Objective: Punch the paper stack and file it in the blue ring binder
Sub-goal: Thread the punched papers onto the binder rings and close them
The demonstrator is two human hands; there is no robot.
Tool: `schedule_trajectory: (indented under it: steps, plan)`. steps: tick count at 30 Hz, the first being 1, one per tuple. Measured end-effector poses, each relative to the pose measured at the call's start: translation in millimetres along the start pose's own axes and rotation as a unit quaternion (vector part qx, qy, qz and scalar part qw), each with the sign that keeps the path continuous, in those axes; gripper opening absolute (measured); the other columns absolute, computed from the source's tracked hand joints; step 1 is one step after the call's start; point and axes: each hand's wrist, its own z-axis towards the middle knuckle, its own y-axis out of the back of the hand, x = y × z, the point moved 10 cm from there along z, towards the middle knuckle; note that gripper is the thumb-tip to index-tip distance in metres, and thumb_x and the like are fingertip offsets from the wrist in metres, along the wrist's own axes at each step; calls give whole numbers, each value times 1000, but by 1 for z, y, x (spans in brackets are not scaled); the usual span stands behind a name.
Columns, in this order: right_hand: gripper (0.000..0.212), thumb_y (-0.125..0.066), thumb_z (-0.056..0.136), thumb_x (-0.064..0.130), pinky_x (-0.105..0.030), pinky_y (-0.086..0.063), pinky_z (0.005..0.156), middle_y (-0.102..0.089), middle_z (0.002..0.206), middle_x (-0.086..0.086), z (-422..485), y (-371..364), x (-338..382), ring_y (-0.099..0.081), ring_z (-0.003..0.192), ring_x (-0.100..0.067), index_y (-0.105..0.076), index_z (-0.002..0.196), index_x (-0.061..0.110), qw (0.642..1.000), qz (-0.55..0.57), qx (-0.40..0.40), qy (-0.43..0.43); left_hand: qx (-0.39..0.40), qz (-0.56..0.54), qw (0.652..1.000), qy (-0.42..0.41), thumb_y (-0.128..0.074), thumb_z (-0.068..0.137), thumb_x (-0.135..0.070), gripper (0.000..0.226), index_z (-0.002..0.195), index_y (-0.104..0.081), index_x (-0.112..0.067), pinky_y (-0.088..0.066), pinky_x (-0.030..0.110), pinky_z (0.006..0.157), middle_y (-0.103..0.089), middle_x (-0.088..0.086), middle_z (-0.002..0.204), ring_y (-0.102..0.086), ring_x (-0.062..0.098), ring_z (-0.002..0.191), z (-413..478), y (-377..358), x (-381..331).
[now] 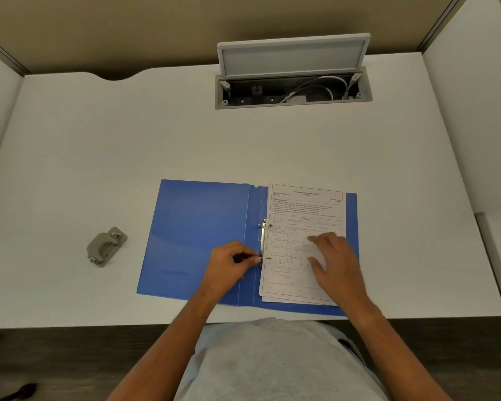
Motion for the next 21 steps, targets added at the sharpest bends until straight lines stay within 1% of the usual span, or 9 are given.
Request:
schedule_trajectory:
  steps: [2, 5, 7, 9, 12, 14, 15, 18, 21]
  plan:
    - [36, -72, 99, 26, -32, -55, 95, -67, 124, 5, 2, -17, 27, -60, 112, -15, -68, 135, 22, 997, 23, 50, 51, 20, -38, 998, 40, -82, 91, -19, 9, 100, -82, -18, -65, 26, 61, -78, -6, 92, -75, 10, 79, 1, 0, 8]
    - [26, -69, 101, 30, -28, -56, 87, -69, 117, 9, 5, -40, 56, -63, 103, -9, -72, 126, 23, 992, 46, 90, 77, 33, -71, 995, 69, -82, 92, -16, 7, 98, -83, -19, -64, 28, 61, -79, -3, 84, -75, 12, 73, 5, 0, 14]
    - [22, -69, 102, 28, -25, -56, 84, -72, 112, 8, 11, -47, 69, -63, 94, -6, -74, 122, 22, 991, 69, 94, 66, 46, -72, 993, 81, -82, 92, -18, 6, 97, -83, -21, -63, 26, 63, -81, -1, 84, -76, 15, 75, 7, 0, 15]
    - [14, -70, 101, 27, -23, -54, 80, -74, 105, 7, 17, -51, 77, -61, 86, -5, -77, 112, 21, 990, 85, 95, 58, 65, -70, 992, 86, -81, 92, -20, 7, 96, -82, -25, -62, 23, 65, -82, -3, 86, -77, 14, 77, 9, -2, 16]
    - [9, -73, 99, 28, -26, -58, 79, -76, 97, 6, 24, -58, 77, -66, 84, -8, -79, 100, 21, 989, 90, 107, 40, 90, -62, 990, 91, -81, 92, -22, 6, 97, -82, -25, -63, 23, 68, -82, -3, 88, -78, 13, 78, 12, -4, 16]
    - [7, -77, 97, 26, -24, -59, 77, -77, 93, 6, 26, -62, 71, -70, 81, -9, -81, 99, 20, 986, 118, 119, 16, 102, -50, 990, 89, -81, 92, -25, 6, 98, -82, -24, -63, 24, 70, -82, -2, 89, -78, 13, 79, 14, -5, 15]
    - [6, -78, 96, 23, -24, -62, 74, -78, 90, 5, 26, -64, 65, -72, 78, -11, -81, 99, 19, 979, 154, 130, -7, 108, -43, 989, 87, -80, 93, -26, 7, 98, -82, -23, -63, 23, 70, -82, -3, 89, -78, 13, 79, 16, -6, 15]
    - [9, -77, 96, 9, -31, -66, 62, -79, 82, -2, 20, -72, 49, -77, 72, -18, -83, 102, 13, 942, 284, 158, -79, 123, -27, 989, 80, -79, 93, -27, 8, 100, -82, -22, -61, 22, 69, -82, -3, 90, -77, 11, 78, 17, -8, 13]
    - [12, -74, 97, 3, -37, -68, 67, -80, 79, -9, 20, -75, 45, -78, 69, -23, -83, 104, 7, 929, 322, 157, -88, 128, -4, 990, 66, -80, 93, -25, 10, 101, -83, -19, -65, 27, 74, -82, -2, 91, -78, 14, 77, 20, -8, 11]
